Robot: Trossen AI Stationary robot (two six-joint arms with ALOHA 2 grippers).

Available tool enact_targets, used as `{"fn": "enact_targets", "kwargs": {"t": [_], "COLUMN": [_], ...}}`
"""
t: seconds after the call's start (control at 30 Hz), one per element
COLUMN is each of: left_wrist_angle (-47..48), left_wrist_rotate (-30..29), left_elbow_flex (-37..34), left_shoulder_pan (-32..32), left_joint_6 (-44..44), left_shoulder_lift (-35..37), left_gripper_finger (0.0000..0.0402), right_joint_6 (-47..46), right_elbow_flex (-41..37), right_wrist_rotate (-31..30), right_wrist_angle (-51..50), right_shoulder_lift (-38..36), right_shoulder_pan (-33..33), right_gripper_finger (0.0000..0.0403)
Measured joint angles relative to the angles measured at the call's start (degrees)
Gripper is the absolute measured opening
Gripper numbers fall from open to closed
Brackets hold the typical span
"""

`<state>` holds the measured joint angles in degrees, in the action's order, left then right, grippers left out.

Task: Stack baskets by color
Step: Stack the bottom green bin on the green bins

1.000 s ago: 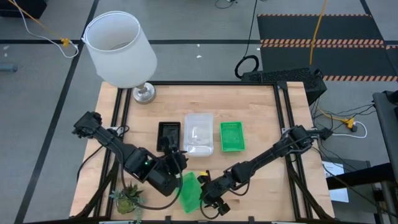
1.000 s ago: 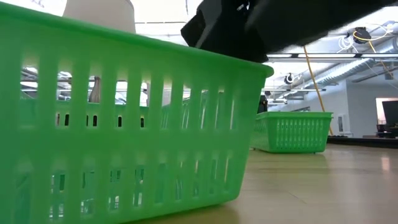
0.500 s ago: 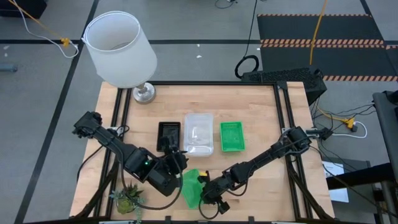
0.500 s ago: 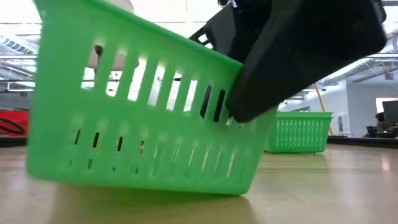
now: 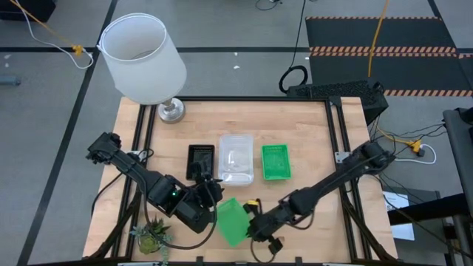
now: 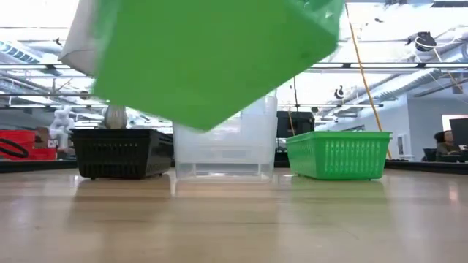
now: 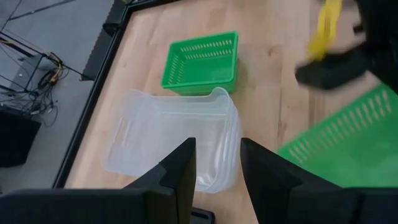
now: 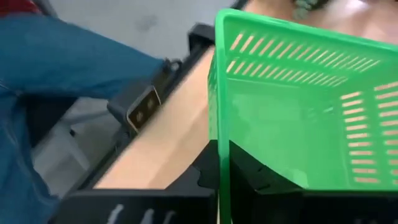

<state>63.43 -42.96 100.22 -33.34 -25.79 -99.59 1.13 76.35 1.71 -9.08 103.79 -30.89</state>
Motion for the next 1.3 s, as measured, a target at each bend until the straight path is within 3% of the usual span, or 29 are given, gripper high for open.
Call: {"fn": "enact_targets", "kwargs": {"t": [0.2,0.53,0.83,1.3], "left_wrist_angle": [-0.25,-0.56,-0.58,-0.6], "left_wrist_rotate": [-0.44,-0.61,-0.61,-0.61], "left_elbow_flex": [0.0,0.0,0.0,0.0], "left_shoulder_pan": [0.0,0.0,0.0,0.0], "left_joint_6": [0.01,-0.35,-1.4,-2.22], "left_shoulder_lift": [0.0,0.0,0.0,-0.02], "left_gripper_finger": [0.0127,0.0127,0.0127,0.0127], "right_joint_6": [-2.05,-6.88,-9.0,-12.49], "right_elbow_flex": [-0.01,0.01,-0.01,-4.05], "right_wrist_rotate": [-10.4,-22.63,-24.69,-37.14], "right_wrist_angle": [-10.35,-21.1,-28.33,-40.59], "right_shoulder_lift": [-6.89,-14.86,-18.23,-24.43], "right_shoulder_pan": [-3.03,-6.51,-6.83,-5.61], "right_gripper_finger": [0.0003,0.0004,0.0004,0.0004]}}
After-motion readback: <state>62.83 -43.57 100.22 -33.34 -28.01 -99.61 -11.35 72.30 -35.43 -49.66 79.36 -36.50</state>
